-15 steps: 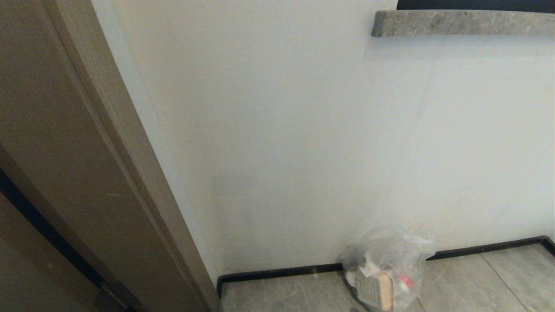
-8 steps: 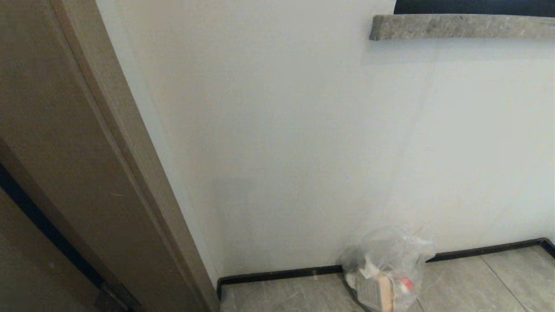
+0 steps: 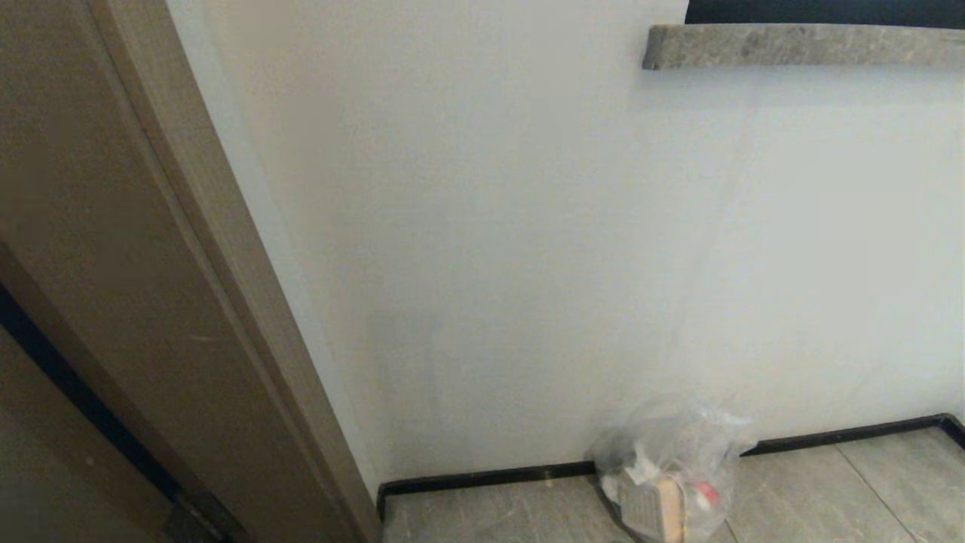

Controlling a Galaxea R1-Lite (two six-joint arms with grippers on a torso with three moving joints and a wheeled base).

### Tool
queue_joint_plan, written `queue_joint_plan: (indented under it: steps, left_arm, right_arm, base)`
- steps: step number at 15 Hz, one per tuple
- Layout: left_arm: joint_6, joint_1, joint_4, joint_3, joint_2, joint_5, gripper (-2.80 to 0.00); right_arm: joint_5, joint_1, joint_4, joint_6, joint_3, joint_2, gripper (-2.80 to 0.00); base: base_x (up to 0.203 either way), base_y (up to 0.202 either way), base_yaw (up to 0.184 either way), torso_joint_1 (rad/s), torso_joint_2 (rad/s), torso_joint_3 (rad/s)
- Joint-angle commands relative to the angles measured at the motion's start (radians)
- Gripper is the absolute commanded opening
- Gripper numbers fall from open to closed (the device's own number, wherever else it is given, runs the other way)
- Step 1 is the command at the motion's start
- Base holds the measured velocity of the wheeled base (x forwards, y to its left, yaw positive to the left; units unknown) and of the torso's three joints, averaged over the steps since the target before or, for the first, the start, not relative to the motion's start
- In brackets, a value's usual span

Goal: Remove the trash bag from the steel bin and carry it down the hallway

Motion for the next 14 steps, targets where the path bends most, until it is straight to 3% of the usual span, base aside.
queue_joint_plan:
  steps: [1, 14]
  left_arm:
    - [-0.001, 0.0, 0.0, 0.0, 0.0, 0.0, -2.8]
    - [-0.001, 0.0, 0.0, 0.0, 0.0, 0.0, -2.8]
  right_arm:
    - [0.0, 0.0, 0.0, 0.001, 0.0, 0.0, -2.8]
    - [-0.001, 0.0, 0.0, 0.001, 0.0, 0.0, -2.8]
  base:
    - [0.0, 0.0, 0.0, 0.0, 0.0, 0.0]
    - [0.0, 0.0, 0.0, 0.0, 0.0, 0.0]
